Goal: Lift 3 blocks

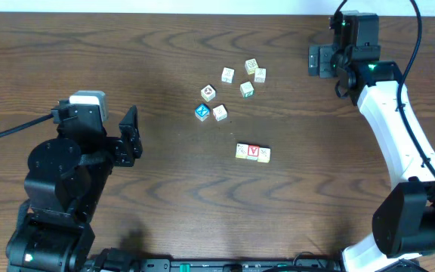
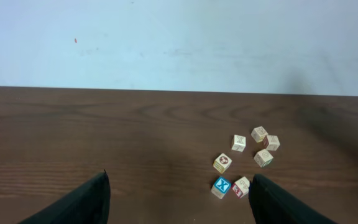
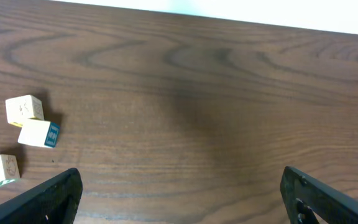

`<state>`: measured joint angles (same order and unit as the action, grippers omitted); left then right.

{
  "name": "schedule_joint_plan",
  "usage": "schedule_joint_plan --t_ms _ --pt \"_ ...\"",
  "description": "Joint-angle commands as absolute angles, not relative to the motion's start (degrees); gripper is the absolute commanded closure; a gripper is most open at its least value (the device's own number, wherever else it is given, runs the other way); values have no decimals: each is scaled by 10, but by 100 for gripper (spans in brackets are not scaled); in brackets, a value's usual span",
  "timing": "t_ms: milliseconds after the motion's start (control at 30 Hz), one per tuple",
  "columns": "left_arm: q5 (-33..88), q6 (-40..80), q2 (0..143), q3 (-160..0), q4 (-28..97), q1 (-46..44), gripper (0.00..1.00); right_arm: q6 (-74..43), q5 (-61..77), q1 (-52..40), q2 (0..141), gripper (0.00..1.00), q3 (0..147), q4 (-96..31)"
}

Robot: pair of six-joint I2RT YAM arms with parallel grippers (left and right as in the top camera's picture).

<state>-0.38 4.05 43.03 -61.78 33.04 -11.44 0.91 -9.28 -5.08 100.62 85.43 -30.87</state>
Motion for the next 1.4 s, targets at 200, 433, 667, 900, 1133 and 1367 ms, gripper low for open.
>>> schedule_joint_plan --t_ms 200,433,667,900,1133,1367 --pt "-9 36 428 -623 330 -112 27 14 -100 -46 1004 1 858 -311" --pt "-9 36 428 -623 334 -112 27 14 -100 -46 1004 1 858 -311" --pt "-35 25 430 -622 345 -112 27 14 -100 -46 1004 1 858 -311" --pt "-85 30 430 -622 335 -112 26 14 -100 -46 1004 1 858 -311" --pt "-53 30 354 -564 198 -88 27 14 -100 -46 1004 1 858 -311" --pt "-4 4 169 -338 -48 -36 26 14 -100 -46 1004 1 858 -311"
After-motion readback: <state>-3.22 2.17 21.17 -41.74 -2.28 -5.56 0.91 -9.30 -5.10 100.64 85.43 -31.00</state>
